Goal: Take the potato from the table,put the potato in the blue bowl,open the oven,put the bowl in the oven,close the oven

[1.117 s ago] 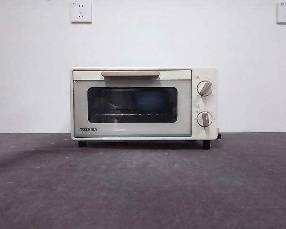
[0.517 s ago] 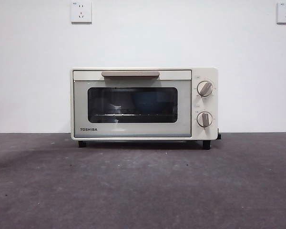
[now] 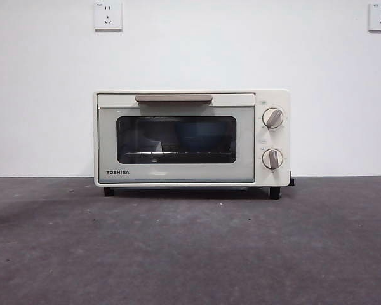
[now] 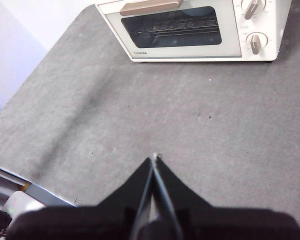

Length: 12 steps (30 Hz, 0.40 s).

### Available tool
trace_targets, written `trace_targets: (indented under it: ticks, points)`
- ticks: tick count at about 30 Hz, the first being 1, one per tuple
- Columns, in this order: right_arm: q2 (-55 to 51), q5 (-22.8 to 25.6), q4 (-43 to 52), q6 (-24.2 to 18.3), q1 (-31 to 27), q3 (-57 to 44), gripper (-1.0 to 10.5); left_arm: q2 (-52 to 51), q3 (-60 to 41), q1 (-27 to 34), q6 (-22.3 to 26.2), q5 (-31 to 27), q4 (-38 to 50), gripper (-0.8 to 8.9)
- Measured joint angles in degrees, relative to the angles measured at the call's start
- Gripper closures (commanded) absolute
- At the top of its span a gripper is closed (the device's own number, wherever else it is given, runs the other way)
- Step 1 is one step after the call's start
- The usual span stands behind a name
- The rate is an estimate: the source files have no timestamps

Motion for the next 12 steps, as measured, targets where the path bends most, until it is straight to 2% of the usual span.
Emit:
trace_targets:
  ticks: [6,10,12]
  points:
    - [0.0,0.0,0.0,0.0,0.0,0.0,9.5,-11.9,-14.3,0.0,6.4,-1.6,16.2,8.18]
    - [0.0,0.0,0.0,0.0,0.0,0.0,9.5,-19.2,-26.9,0.0,6.3,-2.3,27.9,8.18]
    - [0.0,0.0,0.0,0.0,0.0,0.0,9.5,-22.9,-33.7,0.4,5.3,-5.0,31.2,8.18]
